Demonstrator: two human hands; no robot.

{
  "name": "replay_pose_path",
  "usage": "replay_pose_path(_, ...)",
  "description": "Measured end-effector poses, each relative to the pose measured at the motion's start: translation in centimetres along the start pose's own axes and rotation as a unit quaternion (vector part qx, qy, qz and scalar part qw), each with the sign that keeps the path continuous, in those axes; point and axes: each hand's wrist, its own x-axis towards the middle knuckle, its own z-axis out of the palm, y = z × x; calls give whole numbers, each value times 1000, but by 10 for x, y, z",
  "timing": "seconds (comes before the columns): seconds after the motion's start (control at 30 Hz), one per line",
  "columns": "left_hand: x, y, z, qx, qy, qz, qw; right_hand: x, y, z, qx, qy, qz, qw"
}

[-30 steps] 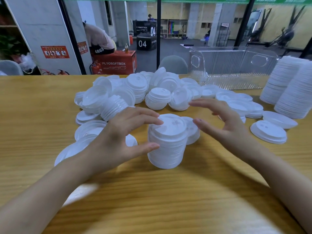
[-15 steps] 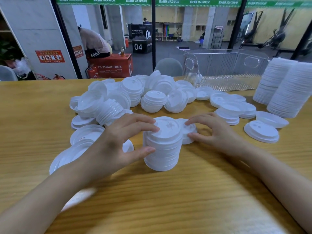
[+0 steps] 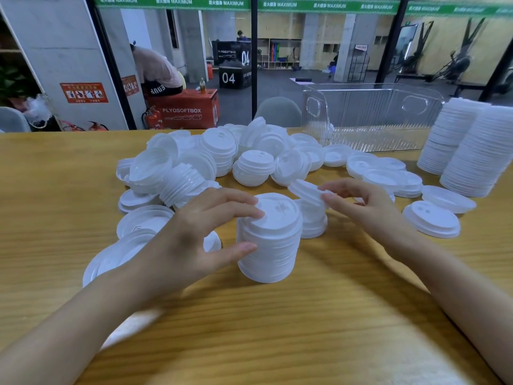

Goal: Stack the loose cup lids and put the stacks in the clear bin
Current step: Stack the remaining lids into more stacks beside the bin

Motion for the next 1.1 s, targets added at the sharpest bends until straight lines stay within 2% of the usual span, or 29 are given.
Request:
replay_pose_path(0.2, 1, 3, -2, -2, 12, -8, 1000, -14, -32, 9, 56, -56, -79, 994)
replay_pose_path(0.37, 5, 7, -9, 15, 80, -25, 996, -22, -40, 19, 5, -80, -142, 987)
replay_pose_path(0.47, 6, 9, -12, 11, 93, -38, 995, -22, -42, 24, -10, -91, -161, 983)
replay_pose_path(0.83, 1, 11, -7, 3, 19, 5, 1000, -23, -45, 29, -34, -112, -167, 979)
replay_pose_path(1.1, 2, 11, -6, 21, 11, 25, 999, -21, -36, 22, -58, -92, -178, 978)
